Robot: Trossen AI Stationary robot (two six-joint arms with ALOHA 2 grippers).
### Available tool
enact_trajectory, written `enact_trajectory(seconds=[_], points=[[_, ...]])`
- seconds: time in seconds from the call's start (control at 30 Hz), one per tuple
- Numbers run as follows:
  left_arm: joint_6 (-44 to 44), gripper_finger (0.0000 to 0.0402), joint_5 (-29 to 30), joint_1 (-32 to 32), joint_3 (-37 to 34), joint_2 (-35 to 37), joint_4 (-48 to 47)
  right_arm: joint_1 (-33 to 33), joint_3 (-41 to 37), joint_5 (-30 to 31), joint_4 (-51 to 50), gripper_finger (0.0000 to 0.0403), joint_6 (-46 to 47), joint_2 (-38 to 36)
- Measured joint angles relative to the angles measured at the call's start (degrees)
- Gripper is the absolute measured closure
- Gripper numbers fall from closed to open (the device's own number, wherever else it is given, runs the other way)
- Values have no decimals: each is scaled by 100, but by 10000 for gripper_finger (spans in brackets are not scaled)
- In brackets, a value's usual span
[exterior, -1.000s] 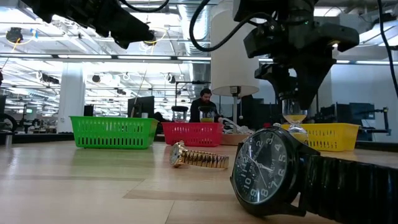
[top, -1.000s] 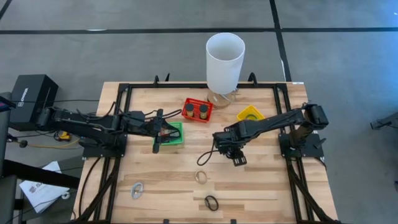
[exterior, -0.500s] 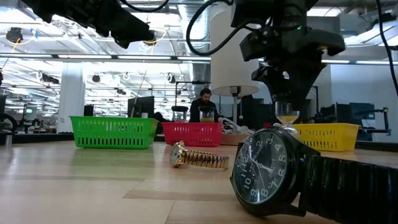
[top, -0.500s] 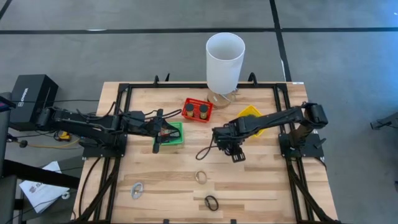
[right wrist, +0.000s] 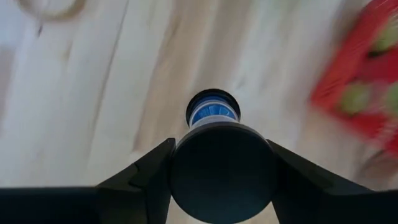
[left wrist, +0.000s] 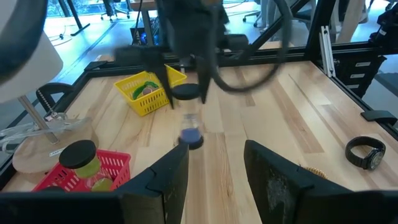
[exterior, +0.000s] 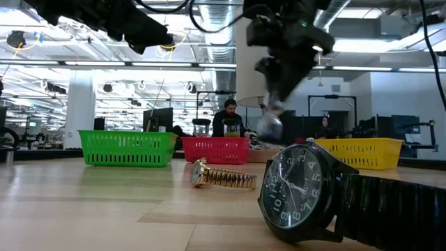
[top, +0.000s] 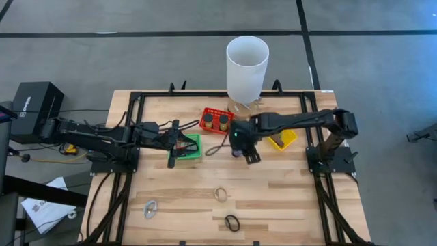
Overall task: Pick & Place Office items
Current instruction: Put the black hourglass into the red bin
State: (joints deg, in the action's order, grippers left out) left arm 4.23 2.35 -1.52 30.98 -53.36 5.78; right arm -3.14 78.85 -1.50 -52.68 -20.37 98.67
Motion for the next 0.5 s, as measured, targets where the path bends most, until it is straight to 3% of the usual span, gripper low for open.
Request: enact_trajectory(seconds=[0.27,0.5], points=[[0,253,-2,0,0,0,44,-499,815,4,510,202,-525,0],[0,253,-2,0,0,0,72,-808,898,2,818,198,-703,-2]])
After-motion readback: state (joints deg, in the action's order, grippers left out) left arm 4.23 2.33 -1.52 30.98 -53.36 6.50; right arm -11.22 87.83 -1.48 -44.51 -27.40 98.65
